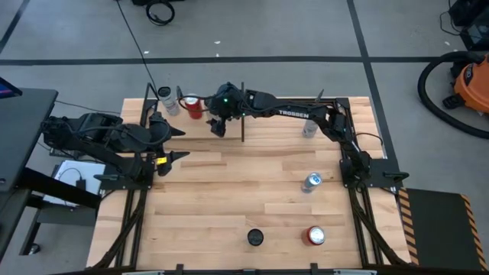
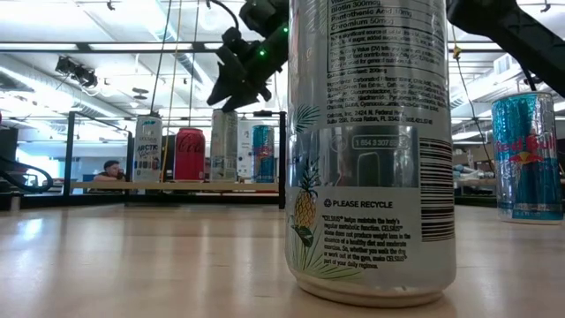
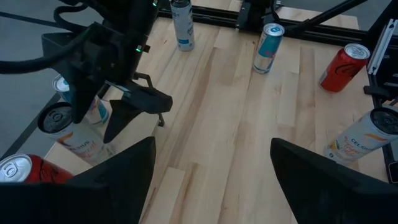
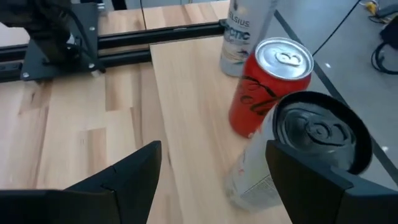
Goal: Place canned beverage on shelf
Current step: Put the white-yellow soda can on the shelf
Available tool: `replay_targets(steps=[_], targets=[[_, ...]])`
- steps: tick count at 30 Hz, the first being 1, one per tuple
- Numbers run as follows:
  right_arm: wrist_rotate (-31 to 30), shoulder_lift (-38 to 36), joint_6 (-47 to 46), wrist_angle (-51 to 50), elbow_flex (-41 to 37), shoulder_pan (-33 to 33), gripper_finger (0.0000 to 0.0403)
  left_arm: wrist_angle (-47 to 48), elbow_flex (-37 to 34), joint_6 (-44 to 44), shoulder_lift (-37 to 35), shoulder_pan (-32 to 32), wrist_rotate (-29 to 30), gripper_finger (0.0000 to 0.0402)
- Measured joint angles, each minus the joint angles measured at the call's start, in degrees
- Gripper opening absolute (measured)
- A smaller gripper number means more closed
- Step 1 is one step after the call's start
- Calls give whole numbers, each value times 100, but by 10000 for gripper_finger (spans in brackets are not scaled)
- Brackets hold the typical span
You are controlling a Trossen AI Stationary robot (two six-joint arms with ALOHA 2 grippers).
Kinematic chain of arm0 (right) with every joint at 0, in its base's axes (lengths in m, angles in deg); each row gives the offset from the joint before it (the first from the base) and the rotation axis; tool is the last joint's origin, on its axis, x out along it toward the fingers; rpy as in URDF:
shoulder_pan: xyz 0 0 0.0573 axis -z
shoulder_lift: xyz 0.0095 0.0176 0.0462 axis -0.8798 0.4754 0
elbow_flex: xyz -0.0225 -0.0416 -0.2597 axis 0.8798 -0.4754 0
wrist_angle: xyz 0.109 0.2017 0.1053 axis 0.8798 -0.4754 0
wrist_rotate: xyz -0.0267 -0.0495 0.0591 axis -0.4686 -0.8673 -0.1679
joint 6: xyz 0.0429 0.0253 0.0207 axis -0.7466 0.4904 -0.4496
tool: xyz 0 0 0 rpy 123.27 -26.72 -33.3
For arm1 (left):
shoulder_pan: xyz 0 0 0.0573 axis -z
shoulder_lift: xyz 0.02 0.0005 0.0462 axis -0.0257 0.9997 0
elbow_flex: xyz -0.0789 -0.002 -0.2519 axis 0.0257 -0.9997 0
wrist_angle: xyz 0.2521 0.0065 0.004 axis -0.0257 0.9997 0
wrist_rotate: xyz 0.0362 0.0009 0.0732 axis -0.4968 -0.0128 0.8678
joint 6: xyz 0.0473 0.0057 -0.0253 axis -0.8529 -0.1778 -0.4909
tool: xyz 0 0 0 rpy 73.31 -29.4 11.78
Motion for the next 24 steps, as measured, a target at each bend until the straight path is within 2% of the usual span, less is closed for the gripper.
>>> replay_targets(steps=[6,19,24], targets=[[-93,5,-57,-203,0,2,297,0,0,1,-2,1,0,318],[-809,9,-163,-354,0,103,297,0,0,2,-2,0,-1,318],[-619,9,-166,-426,0,114,297,0,0,0,-2,2,0,318]])
